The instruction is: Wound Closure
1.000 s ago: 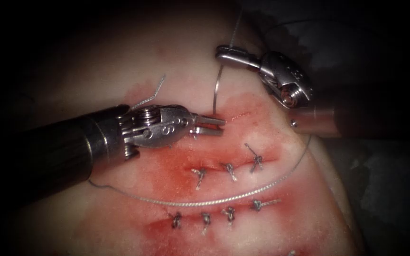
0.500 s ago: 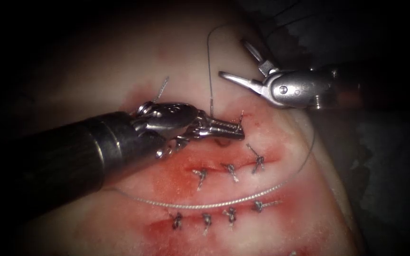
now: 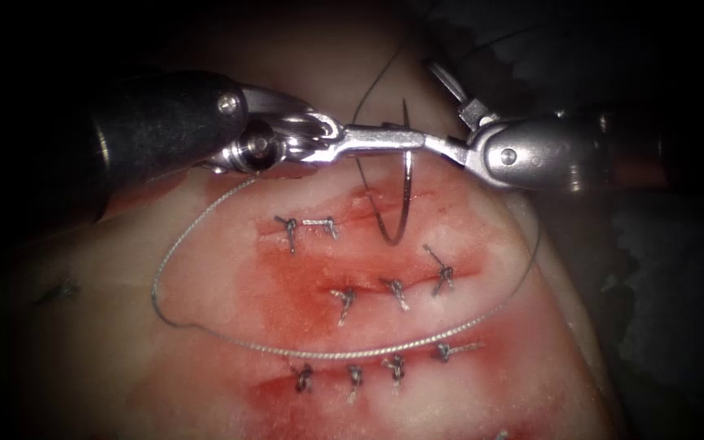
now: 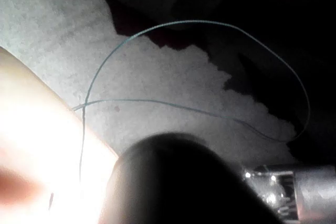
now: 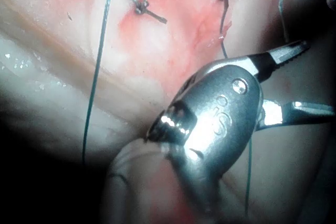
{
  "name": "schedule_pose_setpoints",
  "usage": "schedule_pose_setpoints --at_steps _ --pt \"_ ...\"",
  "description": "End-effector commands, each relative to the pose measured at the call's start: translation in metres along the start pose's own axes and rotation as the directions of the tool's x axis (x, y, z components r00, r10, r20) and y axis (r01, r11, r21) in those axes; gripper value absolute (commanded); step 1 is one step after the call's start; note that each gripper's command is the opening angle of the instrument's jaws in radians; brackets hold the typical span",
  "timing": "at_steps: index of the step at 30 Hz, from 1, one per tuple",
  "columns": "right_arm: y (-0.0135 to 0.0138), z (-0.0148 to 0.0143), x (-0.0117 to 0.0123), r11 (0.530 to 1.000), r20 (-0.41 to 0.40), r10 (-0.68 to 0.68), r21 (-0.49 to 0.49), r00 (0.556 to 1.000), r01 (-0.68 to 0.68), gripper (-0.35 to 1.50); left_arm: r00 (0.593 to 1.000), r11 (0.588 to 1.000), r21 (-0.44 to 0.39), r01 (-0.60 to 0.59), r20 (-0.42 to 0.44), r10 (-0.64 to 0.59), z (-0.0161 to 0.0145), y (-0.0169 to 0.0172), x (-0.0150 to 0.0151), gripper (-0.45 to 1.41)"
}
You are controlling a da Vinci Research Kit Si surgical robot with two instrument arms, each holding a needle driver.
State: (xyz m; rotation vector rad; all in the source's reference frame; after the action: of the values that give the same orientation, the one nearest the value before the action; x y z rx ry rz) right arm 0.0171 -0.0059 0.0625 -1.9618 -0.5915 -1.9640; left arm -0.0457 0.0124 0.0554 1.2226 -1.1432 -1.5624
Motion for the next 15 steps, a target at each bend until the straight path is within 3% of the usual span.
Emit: schedule_pose_setpoints --at_steps 1,5,15 --pt "-0.0001 0.0010 0.0005 1.000 0.019 -0.006 0.007 1.000 0.006 1.33 1.000 0.999 0.032 0.000 0.016 -0.001 0.0003 -0.0013 -0.0020 -0.45" --pt "-0.0006 0.0008 0.0004 0.999 0.049 0.022 0.024 0.999 -0.023 1.40 0.992 0.994 0.046 -0.104 0.071 0.100 -0.0013 -0.0052 -0.0051 -0.45" --pt "-0.0029 0.0000 -0.0003 0.993 0.102 0.065 0.090 0.993 -0.075 1.40 0.930 0.938 0.076 -0.338 0.182 0.320 -0.0035 -0.0092 -0.0094 -0.45"
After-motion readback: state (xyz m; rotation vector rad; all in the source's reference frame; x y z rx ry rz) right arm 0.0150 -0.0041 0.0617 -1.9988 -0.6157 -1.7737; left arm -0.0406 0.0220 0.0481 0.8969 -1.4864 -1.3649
